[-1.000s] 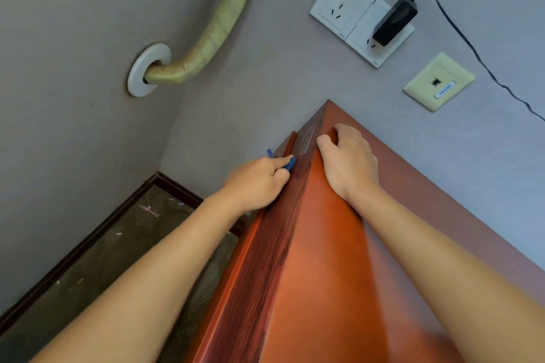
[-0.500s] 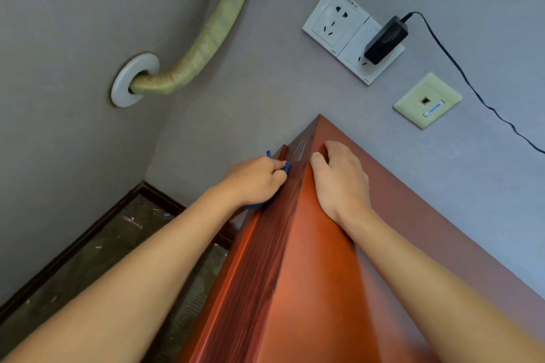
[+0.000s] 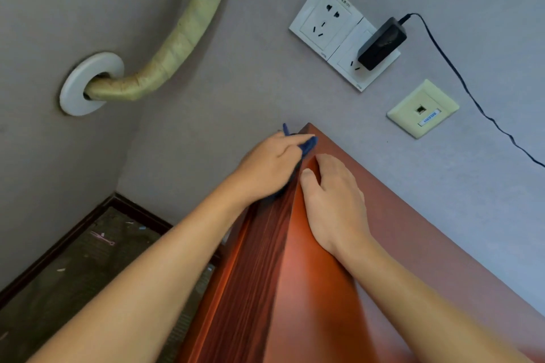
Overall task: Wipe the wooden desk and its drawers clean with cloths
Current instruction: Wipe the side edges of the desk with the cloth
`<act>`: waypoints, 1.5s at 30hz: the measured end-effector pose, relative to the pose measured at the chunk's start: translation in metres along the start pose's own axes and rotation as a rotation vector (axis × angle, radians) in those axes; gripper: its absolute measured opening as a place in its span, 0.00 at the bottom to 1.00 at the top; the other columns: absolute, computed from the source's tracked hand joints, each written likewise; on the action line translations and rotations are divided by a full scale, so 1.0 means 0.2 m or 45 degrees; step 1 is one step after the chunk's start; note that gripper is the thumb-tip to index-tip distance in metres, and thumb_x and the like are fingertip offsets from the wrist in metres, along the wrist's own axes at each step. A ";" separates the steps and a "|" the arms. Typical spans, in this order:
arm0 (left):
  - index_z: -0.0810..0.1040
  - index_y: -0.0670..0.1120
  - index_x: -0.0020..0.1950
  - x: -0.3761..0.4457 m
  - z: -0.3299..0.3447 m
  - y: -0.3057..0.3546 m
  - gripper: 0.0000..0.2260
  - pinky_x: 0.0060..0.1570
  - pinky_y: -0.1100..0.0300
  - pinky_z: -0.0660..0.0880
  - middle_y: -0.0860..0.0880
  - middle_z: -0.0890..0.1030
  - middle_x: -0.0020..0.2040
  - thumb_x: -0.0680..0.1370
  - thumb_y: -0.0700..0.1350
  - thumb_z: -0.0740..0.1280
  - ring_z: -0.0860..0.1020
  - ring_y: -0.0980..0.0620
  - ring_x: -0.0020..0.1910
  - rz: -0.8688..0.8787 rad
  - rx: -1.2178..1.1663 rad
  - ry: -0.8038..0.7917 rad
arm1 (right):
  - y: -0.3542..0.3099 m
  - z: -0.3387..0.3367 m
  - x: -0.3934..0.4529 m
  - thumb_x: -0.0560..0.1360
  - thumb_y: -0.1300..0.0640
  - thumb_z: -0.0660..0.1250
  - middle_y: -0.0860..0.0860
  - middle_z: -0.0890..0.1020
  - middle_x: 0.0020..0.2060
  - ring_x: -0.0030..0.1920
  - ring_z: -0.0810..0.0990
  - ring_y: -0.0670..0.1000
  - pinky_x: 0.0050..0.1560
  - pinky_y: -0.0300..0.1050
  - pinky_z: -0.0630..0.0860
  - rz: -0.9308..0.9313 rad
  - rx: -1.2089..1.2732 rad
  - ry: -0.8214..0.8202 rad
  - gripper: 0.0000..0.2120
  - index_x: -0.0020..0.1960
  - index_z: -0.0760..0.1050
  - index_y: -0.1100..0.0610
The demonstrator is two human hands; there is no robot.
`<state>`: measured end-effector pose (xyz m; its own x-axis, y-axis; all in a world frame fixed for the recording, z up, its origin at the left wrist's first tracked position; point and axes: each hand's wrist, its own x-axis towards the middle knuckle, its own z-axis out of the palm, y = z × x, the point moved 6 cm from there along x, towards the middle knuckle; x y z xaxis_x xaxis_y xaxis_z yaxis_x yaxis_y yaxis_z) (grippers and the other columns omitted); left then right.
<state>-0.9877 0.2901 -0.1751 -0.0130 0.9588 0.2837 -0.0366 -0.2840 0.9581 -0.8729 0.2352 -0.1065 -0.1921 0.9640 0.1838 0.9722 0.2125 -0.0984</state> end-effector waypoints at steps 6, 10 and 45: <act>0.75 0.42 0.47 0.33 0.01 -0.19 0.15 0.39 0.54 0.64 0.36 0.80 0.56 0.87 0.44 0.53 0.79 0.39 0.54 -0.327 0.327 -0.118 | 0.00 -0.02 -0.01 0.84 0.45 0.51 0.47 0.66 0.78 0.78 0.61 0.48 0.78 0.55 0.60 0.015 -0.020 -0.010 0.27 0.81 0.61 0.52; 0.77 0.43 0.57 0.11 0.00 -0.13 0.17 0.51 0.50 0.74 0.38 0.78 0.58 0.81 0.49 0.52 0.78 0.39 0.55 -0.206 0.305 -0.099 | 0.00 -0.01 0.00 0.84 0.44 0.50 0.47 0.65 0.78 0.78 0.61 0.49 0.78 0.55 0.59 0.017 -0.023 -0.029 0.27 0.81 0.61 0.52; 0.85 0.69 0.55 -1.99 -0.05 0.63 0.38 0.51 0.72 0.72 0.69 0.79 0.52 0.78 0.26 0.54 0.78 0.67 0.56 -0.410 -0.155 0.236 | -0.04 -0.15 -0.24 0.79 0.51 0.54 0.56 0.82 0.57 0.58 0.79 0.60 0.53 0.52 0.76 0.167 0.187 0.000 0.17 0.55 0.78 0.58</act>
<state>-0.9967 -0.1278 -0.1673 -0.1615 0.9854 -0.0534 -0.1864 0.0227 0.9822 -0.8674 0.1834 -0.0858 -0.0652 0.9849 0.1603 0.9589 0.1062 -0.2629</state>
